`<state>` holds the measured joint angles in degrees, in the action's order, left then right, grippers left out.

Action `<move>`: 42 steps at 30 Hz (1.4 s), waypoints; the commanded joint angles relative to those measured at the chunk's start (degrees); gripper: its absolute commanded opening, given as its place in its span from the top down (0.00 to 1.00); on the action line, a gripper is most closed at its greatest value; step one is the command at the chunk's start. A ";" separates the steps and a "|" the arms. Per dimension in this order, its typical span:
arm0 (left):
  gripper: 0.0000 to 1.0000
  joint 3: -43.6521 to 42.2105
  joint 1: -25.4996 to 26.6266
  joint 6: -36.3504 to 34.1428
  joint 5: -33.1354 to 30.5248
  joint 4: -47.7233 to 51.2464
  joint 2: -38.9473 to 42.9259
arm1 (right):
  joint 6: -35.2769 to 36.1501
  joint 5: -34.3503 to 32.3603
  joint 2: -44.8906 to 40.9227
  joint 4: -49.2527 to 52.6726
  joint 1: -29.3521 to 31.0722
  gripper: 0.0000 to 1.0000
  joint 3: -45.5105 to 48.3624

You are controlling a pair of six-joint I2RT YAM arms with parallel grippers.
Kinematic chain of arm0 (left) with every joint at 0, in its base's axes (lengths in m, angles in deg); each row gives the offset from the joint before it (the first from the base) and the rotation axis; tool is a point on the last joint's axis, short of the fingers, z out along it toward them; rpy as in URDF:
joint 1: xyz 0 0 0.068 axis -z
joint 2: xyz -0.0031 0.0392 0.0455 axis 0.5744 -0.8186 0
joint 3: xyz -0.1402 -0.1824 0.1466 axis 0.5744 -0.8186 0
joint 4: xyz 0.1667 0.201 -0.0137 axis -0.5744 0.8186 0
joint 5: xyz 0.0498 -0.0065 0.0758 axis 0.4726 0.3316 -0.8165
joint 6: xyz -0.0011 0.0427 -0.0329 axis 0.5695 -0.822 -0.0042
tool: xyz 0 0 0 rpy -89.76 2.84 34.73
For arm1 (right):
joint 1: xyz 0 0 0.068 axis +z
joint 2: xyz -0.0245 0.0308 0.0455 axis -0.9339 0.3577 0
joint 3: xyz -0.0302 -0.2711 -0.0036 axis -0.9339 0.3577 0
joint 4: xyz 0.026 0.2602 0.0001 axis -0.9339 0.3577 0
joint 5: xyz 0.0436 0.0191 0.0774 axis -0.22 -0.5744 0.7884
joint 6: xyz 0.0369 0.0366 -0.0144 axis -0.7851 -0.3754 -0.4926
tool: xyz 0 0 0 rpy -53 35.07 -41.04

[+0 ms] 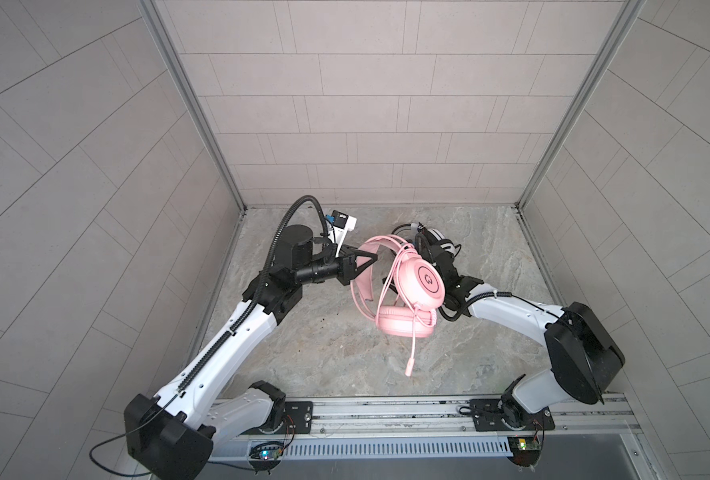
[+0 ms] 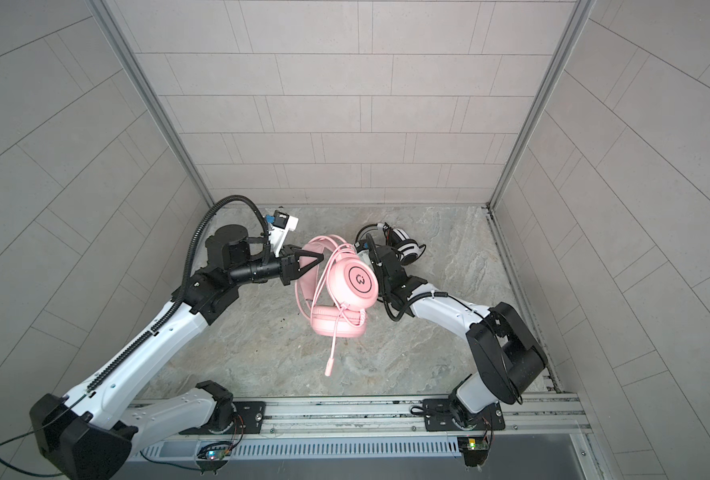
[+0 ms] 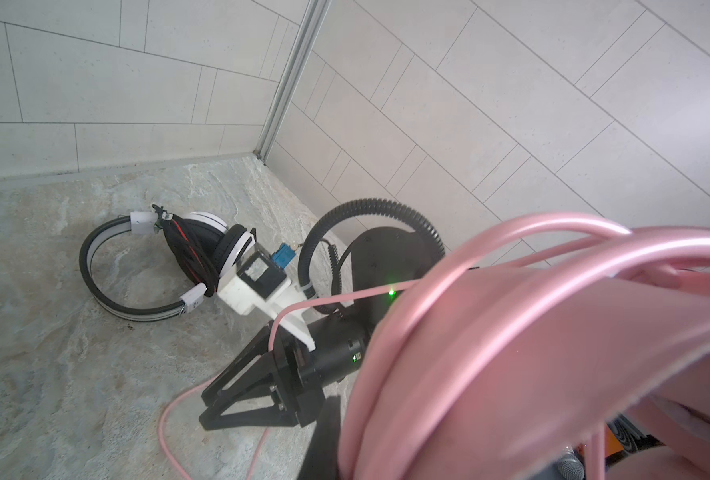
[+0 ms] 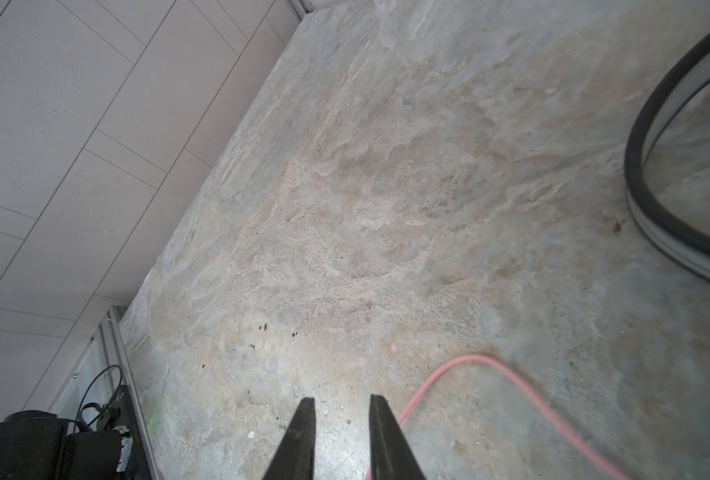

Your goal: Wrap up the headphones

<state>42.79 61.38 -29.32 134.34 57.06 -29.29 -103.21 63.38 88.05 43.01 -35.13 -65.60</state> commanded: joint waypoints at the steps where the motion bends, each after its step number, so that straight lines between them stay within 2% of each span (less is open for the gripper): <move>1: 1.00 3.12 -0.35 5.35 0.34 -5.55 1.85 | -2.18 -0.04 0.88 -3.30 0.97 0.82 1.04; 6: 1.00 4.38 -1.51 8.99 -3.57 -5.63 1.85 | -3.35 -0.22 2.29 -5.49 2.61 0.92 2.19; 14: 1.00 2.65 -5.28 21.89 -7.03 -14.23 0.86 | -3.83 -2.87 2.69 -6.49 5.86 0.93 3.92; 16: 1.00 1.78 -5.80 23.36 -7.92 -16.37 1.02 | -4.00 -3.67 2.31 -7.01 6.51 0.93 4.76; 18: 0.94 1.33 -6.11 23.57 -9.94 -16.83 1.56 | -4.28 -4.16 2.08 -7.31 7.27 0.93 5.26; 20: 0.96 0.94 -6.29 23.92 -11.97 -17.05 2.07 | -4.36 -4.65 1.82 -7.22 8.21 0.93 5.69; 22: 1.00 0.34 -6.38 24.68 -15.46 -16.98 2.75 | -4.29 -5.54 1.05 -7.14 9.23 0.93 6.46; 27: 1.00 -2.17 -6.38 26.38 -28.01 -14.15 6.17 | -3.62 -7.99 -2.50 -5.22 11.29 0.93 8.67; 34: 1.00 -1.17 -6.38 23.99 -42.02 -5.12 8.18 | -0.17 -15.10 -9.44 4.50 16.31 0.93 9.17; 42: 1.00 -1.10 -6.38 20.68 -52.35 -1.06 7.56 | 2.12 -23.14 -18.58 14.42 22.02 0.93 8.18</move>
<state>39.25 55.37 -9.26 89.14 60.72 -22.84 -102.44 44.82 71.83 49.50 -14.48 -57.18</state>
